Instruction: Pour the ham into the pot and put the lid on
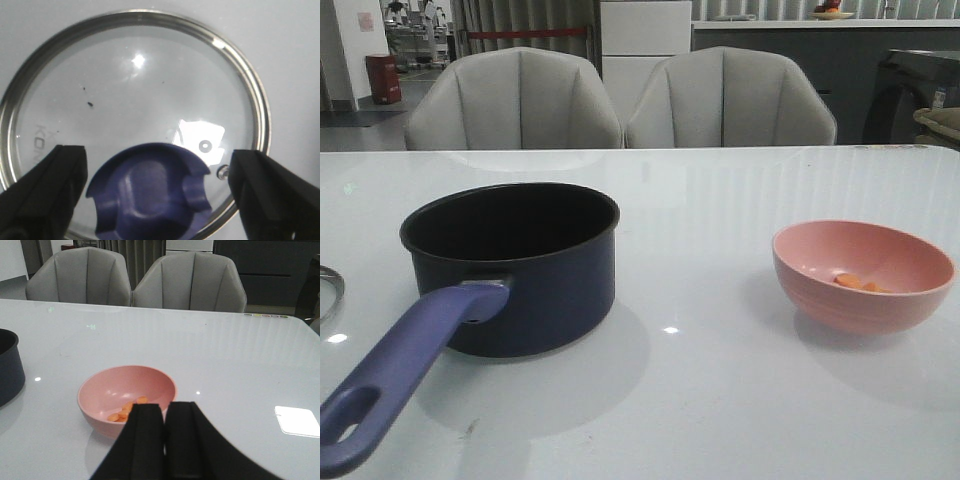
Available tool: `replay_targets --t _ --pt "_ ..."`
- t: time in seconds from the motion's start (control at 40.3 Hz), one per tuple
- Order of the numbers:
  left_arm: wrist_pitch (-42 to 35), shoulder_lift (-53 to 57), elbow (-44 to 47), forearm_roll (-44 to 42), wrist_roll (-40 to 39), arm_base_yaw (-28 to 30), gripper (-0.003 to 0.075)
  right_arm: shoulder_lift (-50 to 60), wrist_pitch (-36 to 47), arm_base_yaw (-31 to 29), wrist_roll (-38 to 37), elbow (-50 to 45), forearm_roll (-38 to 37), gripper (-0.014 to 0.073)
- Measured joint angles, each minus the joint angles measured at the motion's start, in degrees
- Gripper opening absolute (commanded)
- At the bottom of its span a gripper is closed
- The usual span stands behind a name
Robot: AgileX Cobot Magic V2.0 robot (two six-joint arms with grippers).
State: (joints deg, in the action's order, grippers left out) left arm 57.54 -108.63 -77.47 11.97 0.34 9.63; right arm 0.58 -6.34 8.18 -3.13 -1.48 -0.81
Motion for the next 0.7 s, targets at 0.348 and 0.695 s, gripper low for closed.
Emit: replay_targets --t 0.348,0.695 --pt "0.73 16.18 1.09 0.36 3.19 -4.06 0.0606 0.0 0.0 0.0 0.0 0.0 0.0 0.0151" --pt "-14.14 42.49 18.56 -0.95 3.4 -7.7 0.0606 0.0 0.0 0.0 0.0 0.0 0.0 0.0151"
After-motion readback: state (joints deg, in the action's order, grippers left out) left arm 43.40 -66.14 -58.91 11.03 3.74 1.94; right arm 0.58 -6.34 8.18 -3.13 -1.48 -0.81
